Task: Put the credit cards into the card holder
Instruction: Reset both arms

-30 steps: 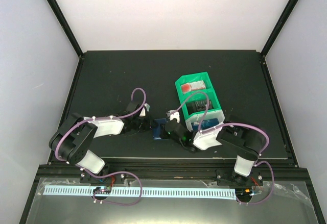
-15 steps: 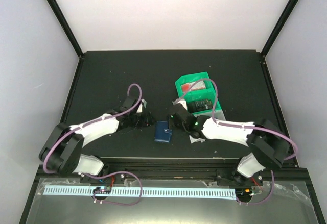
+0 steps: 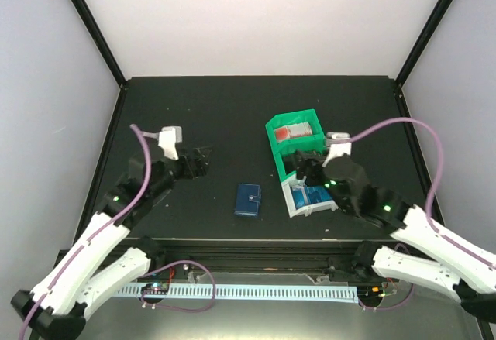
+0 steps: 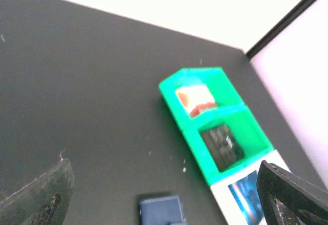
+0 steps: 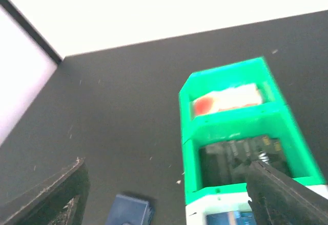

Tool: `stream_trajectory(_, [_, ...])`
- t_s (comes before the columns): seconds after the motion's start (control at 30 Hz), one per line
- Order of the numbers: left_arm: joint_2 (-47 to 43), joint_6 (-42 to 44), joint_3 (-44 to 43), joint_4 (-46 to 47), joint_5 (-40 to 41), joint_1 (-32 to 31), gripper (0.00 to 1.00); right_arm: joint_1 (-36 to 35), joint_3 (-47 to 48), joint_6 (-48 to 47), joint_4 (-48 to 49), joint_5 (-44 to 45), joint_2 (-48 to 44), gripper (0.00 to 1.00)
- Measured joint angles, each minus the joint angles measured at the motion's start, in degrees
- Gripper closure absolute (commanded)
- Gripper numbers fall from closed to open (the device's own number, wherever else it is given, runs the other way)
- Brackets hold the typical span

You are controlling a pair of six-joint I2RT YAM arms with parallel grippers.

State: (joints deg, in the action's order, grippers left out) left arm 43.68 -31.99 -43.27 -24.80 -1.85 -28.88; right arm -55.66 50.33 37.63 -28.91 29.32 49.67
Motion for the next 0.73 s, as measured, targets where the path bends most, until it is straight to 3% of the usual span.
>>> stream_trajectory(0.37, [-16.41, 3.91, -9.25, -9.42, 11.13, 0.04, 0.01, 0.15, 3.45, -3.15, -14.95, 18.16, -16.39, 0.02])
stream_trajectory(0.73, [-23.87, 9.51, -10.01, -16.98, 21.0, 0.04, 0.01, 0.2, 3.48, -1.95, -20.55, 22.73, -23.96, 0.0])
